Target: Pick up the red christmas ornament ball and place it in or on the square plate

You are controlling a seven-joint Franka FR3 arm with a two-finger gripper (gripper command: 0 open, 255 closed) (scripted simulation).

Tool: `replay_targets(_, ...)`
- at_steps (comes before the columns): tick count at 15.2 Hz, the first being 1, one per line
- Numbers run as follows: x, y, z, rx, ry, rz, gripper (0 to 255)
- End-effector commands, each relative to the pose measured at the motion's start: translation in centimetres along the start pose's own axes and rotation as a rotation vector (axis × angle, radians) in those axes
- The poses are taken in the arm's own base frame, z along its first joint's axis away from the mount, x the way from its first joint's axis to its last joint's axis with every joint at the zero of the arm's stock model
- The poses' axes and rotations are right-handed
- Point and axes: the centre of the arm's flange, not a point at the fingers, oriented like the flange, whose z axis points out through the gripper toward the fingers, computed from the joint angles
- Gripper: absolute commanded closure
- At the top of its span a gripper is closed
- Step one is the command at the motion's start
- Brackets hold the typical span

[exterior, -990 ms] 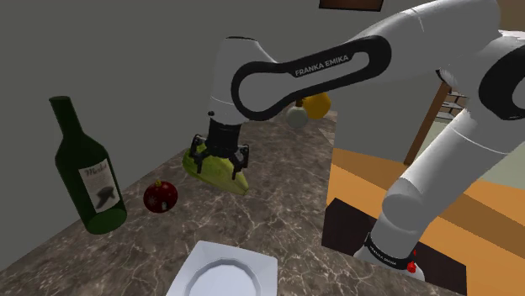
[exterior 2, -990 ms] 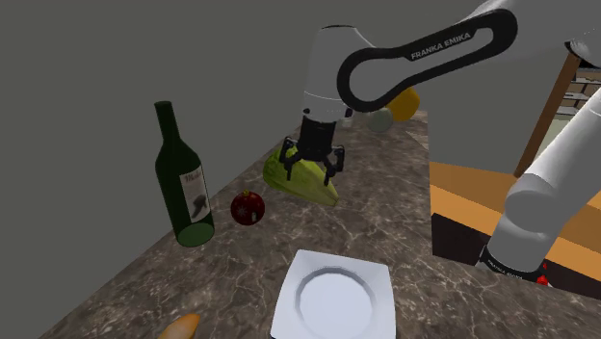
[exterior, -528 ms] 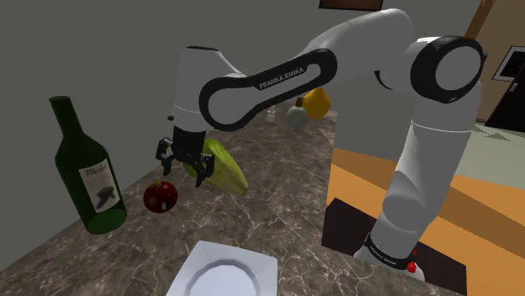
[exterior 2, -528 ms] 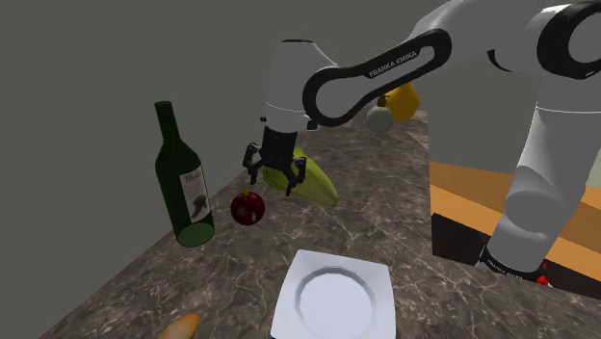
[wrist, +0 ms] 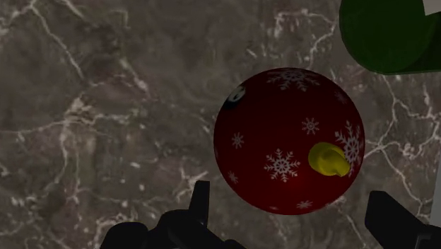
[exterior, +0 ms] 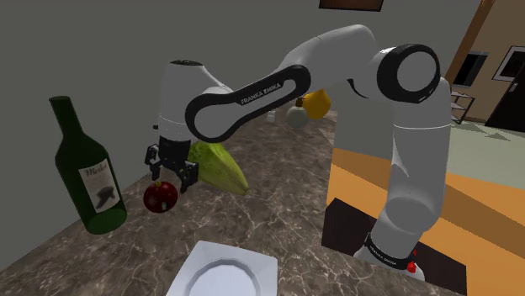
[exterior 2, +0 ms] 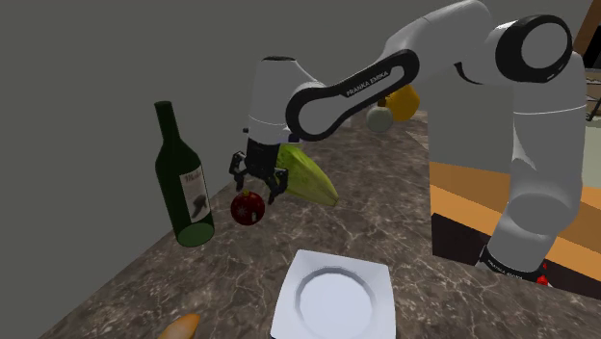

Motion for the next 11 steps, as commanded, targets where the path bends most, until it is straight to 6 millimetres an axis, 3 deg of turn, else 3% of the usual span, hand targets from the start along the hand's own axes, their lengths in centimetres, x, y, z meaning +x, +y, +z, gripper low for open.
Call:
replay_targets(1, 0.0, -0.05, 1.07, 0.001, 0.0, 0.001, 0)
replay_targets(2, 0.0, -0.05, 1.9, 0.001, 0.0, 0.001, 0)
replay_targets(10, 0.0, -0.05, 1.89, 0.001, 0.0, 0.001, 0)
replay_targets(11, 0.0, -0.05, 1.89, 0.001, 0.0, 0.001, 255)
